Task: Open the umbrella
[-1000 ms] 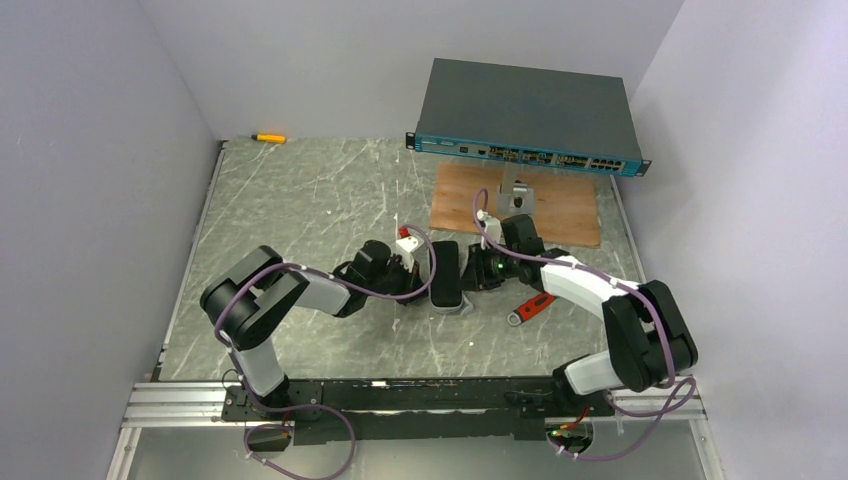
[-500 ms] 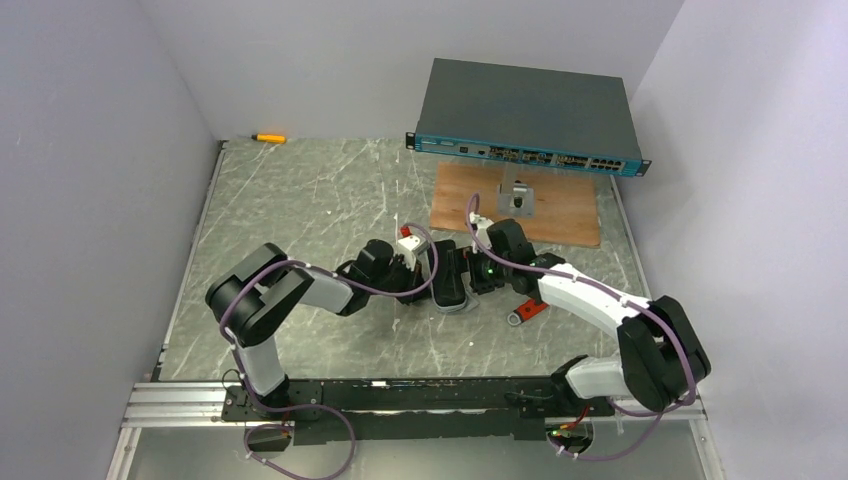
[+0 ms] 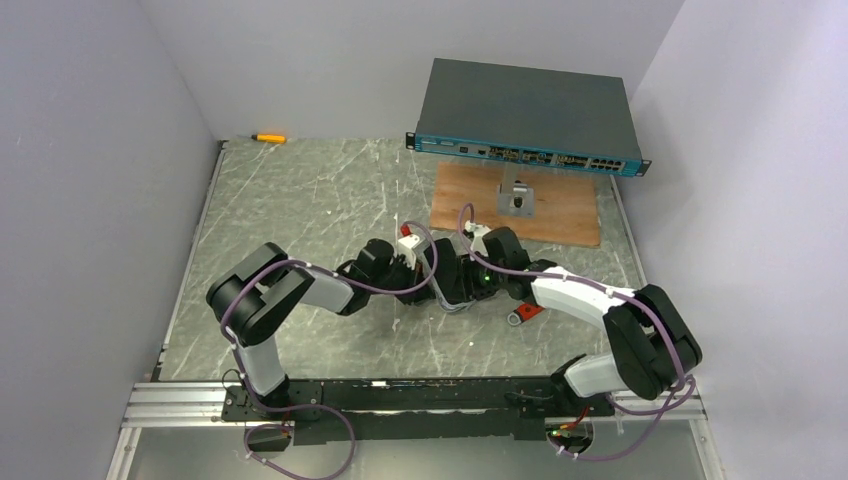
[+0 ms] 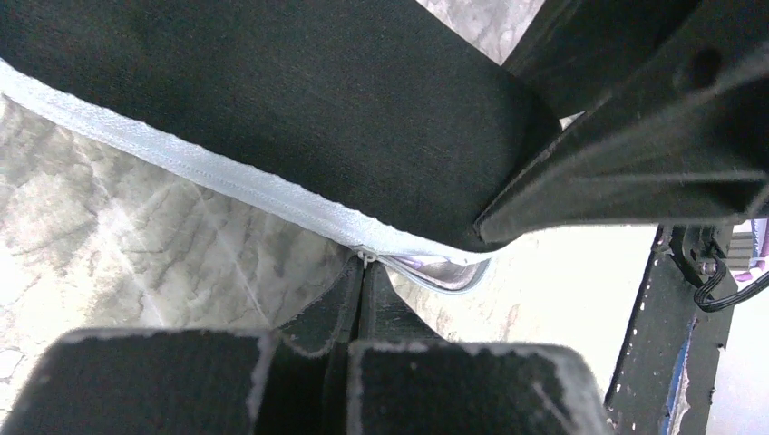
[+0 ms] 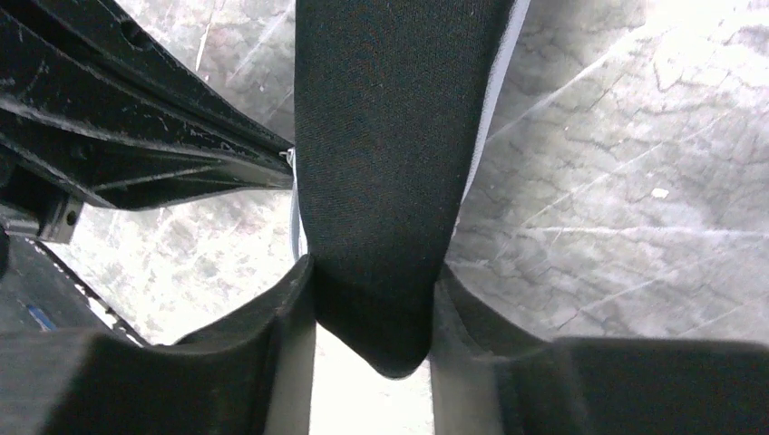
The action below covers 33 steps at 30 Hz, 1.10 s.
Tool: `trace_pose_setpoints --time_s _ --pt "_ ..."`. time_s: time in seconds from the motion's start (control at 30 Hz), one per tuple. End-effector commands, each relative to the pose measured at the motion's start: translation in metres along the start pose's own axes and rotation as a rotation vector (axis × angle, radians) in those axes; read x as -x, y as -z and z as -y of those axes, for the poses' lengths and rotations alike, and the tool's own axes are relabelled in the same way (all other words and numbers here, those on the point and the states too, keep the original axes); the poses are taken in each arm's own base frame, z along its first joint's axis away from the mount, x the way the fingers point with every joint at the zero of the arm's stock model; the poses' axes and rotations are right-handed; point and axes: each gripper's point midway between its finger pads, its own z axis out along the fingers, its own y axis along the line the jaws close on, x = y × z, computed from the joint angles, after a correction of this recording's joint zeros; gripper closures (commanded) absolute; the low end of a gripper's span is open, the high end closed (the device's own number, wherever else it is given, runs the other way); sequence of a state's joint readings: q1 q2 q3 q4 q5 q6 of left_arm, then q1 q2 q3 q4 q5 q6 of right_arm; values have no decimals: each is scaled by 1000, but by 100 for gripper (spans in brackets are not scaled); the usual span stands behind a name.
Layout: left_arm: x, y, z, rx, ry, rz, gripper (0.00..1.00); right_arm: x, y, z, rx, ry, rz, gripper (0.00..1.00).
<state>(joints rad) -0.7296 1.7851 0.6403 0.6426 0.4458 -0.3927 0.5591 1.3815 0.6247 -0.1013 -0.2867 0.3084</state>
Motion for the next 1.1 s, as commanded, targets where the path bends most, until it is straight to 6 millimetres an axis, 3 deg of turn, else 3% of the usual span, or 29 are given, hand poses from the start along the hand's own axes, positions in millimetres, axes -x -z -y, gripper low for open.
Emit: trace_pose_setpoints --time_s 0.0,0.1,0.17,0.23,0.4,0.53,0.7,0.77,0.8,0.83,0.87,0.93,1.07 --pt "25 8 -10 26 -21 58 100 -9 -3 6 22 45 -18 72" --pt "33 15 -33 79 -26 76 100 -9 -2 -3 81 65 -26 92" --pt "38 19 -50 135 -37 80 100 -8 -2 -5 92 69 -31 100" --pt "44 24 -67 189 -44 72 100 -6 -2 -7 99 72 -36 100" --pt "58 37 -88 241 -69 126 100 -3 0 -15 142 99 -62 100" --pt "64 44 -92 241 -78 151 100 0 2 -22 189 167 -101 100" --pt "49 46 -69 120 -46 125 100 18 -1 -9 166 278 -123 100" --pt "39 45 -59 84 -6 104 100 31 0 -2 133 369 -103 81" --pt "34 44 -54 66 8 94 100 37 1 2 113 412 -96 66" --pt "30 43 -48 48 17 83 100 41 1 5 96 440 -96 45" --pt "27 41 -44 32 29 76 100 46 1 8 83 460 -94 33" --pt "25 39 -37 -2 56 72 100 58 4 9 70 486 -52 23" --pt "29 33 -28 -49 93 72 100 74 12 -3 90 587 88 17"
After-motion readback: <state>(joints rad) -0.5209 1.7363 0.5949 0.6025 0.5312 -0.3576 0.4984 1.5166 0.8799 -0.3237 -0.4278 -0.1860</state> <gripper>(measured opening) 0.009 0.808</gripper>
